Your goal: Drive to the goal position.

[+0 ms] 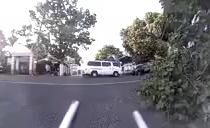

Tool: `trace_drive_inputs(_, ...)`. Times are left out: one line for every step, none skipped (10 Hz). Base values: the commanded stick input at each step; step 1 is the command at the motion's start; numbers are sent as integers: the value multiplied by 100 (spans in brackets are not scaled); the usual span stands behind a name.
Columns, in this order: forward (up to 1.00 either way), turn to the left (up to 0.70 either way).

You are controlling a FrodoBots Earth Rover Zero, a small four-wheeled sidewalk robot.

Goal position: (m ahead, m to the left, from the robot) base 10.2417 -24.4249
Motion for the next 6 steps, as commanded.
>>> trace_drive_inputs(70, 0)
trace_drive_inputs(70, 0)
trace_drive_inputs(70, 0)
trace_drive_inputs(70, 0)
trace_drive_inputs(70, 0)
trace_drive_inputs(70, 0)
